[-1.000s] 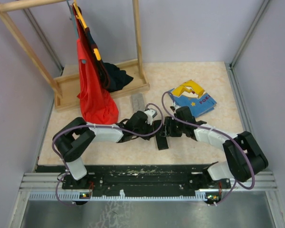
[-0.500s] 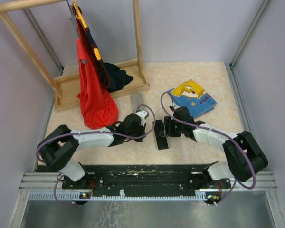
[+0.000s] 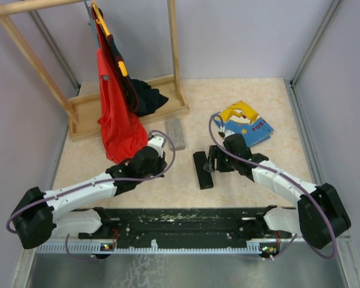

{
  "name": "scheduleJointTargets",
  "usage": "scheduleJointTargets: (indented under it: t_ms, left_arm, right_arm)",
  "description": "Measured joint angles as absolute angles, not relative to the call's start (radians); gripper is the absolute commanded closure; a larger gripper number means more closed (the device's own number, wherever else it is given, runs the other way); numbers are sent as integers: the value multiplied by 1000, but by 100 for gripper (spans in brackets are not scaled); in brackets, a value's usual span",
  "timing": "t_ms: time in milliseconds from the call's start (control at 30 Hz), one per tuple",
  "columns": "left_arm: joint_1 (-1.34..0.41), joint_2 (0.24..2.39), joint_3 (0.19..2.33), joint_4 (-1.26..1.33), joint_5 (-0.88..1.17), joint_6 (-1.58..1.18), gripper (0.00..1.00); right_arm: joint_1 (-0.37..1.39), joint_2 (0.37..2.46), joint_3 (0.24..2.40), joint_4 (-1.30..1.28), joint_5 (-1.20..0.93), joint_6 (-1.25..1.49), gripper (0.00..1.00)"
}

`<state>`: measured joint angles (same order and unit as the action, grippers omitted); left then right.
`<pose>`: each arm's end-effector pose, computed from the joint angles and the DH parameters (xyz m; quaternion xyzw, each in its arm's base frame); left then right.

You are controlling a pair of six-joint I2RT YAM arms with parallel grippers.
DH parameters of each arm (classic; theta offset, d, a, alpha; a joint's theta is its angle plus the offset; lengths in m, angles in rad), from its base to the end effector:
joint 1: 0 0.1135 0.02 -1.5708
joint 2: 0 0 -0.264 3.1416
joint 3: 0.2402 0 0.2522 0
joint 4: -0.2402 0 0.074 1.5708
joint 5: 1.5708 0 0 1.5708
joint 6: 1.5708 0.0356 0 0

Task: Organize the sunglasses
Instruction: Close the sunglasses case at the center of the board, then move the sunglasses case to the center of the board.

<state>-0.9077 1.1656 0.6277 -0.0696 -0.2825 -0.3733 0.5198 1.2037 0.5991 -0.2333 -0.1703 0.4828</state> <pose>0.1592 -0.1877 0.2204 0.1688 0.8635 -0.1740 0.4423 0.2000 0.1214 0.1890 -0.0477 0.9295 0.2412 0.2749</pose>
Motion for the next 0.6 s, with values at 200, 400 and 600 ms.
scheduleJointTargets:
  t_ms: [200, 400, 600]
  left_arm:
    - [-908, 1117, 604, -107, -318, -377, 100]
    - [-908, 1113, 595, -114, -329, -377, 100]
    - [-908, 1093, 582, -121, -331, -382, 100]
  right_arm:
    - [538, 1194, 624, -258, -146, 456, 20]
    - [629, 1283, 675, -300, -72, 440, 16]
    - [723, 1399, 772, -339, 39, 429, 16]
